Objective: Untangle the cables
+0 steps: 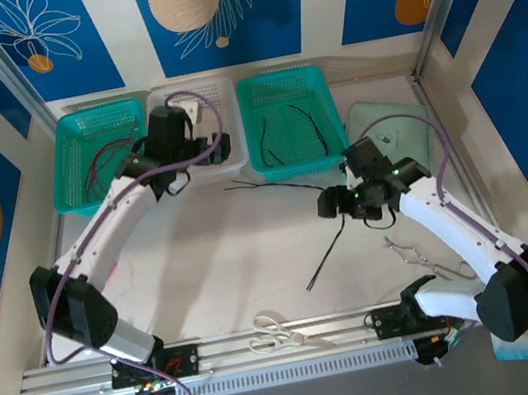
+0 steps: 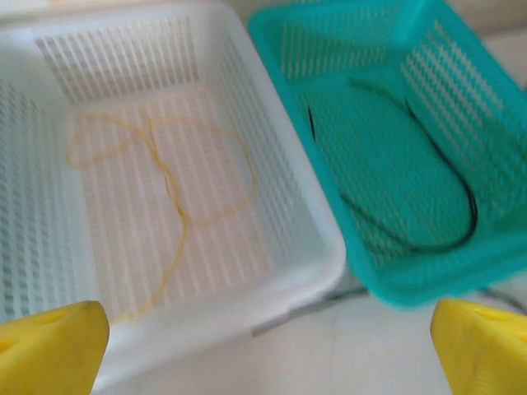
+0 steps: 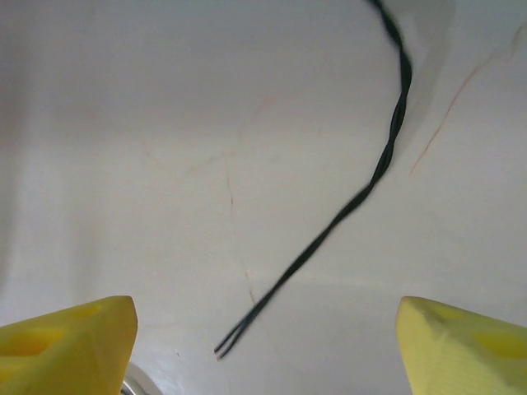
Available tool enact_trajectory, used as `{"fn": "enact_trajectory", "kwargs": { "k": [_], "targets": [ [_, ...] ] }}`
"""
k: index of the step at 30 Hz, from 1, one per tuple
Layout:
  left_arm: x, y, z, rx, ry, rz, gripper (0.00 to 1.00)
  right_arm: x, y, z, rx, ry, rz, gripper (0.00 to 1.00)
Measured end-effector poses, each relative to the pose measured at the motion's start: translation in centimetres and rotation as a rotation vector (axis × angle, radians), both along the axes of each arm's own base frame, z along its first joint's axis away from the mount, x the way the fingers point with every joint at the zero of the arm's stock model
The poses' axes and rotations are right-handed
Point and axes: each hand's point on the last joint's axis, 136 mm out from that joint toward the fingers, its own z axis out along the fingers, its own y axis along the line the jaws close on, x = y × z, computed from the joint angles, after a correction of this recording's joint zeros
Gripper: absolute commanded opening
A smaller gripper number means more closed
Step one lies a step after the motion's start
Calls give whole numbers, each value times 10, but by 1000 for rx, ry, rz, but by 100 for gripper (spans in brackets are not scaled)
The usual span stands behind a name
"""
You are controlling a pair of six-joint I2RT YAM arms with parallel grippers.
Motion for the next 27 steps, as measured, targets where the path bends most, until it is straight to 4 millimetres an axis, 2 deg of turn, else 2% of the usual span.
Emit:
{"fn": "enact_trajectory", "kwargs": {
  "k": [3, 6, 8, 11, 18, 21, 27],
  "targets": [
    [-44, -18, -43, 28, 79, -73, 99, -19, 11, -15, -33, 59, 12, 71],
    [-88, -26, -85, 51, 173, -128, 98, -37, 18, -33, -56, 120, 14, 60],
    [-109, -23, -103, 51, 218, -129, 97, -49, 20, -47, -67, 160, 9, 51],
    [-130, -19, -116, 15, 248, -109, 95, -64, 21, -69, -84, 227, -7, 41],
    [-161, -30, -138, -66, 259, -123, 92, -84, 38, -97, -93, 313, -10, 28],
    [-166, -32, -144, -73, 269, -123, 91, -91, 46, -102, -95, 333, 2, 24],
    [-170, -29, -156, -76, 288, -109, 91, -96, 48, -114, -126, 376, 5, 23]
  ]
}}
